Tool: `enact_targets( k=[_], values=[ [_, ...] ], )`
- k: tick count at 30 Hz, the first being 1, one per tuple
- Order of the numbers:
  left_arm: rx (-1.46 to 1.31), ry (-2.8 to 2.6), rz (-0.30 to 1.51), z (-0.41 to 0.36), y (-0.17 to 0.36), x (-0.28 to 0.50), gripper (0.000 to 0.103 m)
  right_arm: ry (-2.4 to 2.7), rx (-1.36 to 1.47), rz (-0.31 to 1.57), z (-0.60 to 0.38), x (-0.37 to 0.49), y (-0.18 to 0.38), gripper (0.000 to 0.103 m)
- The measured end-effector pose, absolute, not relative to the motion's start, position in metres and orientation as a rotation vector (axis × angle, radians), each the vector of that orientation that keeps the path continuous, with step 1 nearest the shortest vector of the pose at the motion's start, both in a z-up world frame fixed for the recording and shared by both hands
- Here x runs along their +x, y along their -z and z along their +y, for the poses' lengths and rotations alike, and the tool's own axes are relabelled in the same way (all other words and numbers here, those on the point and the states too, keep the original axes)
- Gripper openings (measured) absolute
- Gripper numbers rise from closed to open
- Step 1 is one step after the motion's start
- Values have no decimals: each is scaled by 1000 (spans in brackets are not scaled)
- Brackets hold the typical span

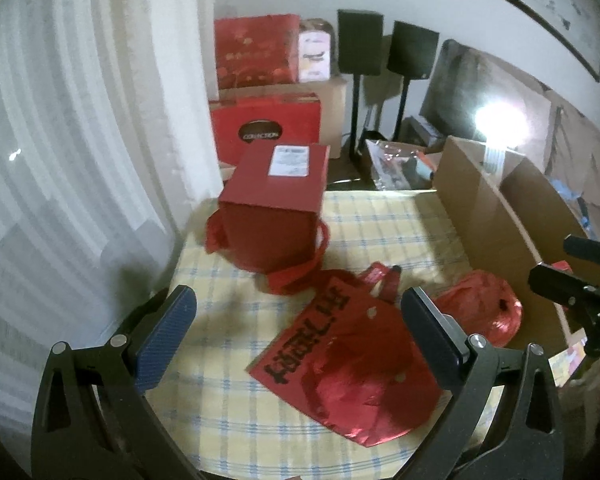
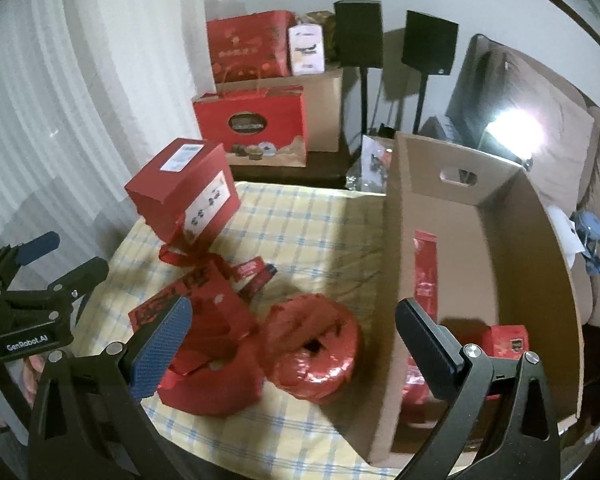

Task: Organize objects
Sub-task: 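Withdraw both grippers from the box toward the red items on the table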

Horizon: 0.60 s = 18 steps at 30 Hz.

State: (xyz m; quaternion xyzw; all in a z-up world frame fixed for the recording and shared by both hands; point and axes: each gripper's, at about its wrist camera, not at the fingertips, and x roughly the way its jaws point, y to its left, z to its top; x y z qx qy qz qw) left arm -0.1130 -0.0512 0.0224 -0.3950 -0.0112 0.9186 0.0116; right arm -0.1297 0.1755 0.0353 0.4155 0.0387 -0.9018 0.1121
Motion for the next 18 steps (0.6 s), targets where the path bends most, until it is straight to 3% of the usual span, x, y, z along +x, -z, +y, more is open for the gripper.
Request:
enact_targets(
  k=[10, 18],
  values=[
    [-1326, -2851, -107, -84, 5, -115, 98, 2579, 1232, 151, 142, -146, -18, 101],
    [-1370, -2822, -182, -102, 23, -119, 94, 2517, 1303, 151, 121, -168, 3, 87]
  ],
)
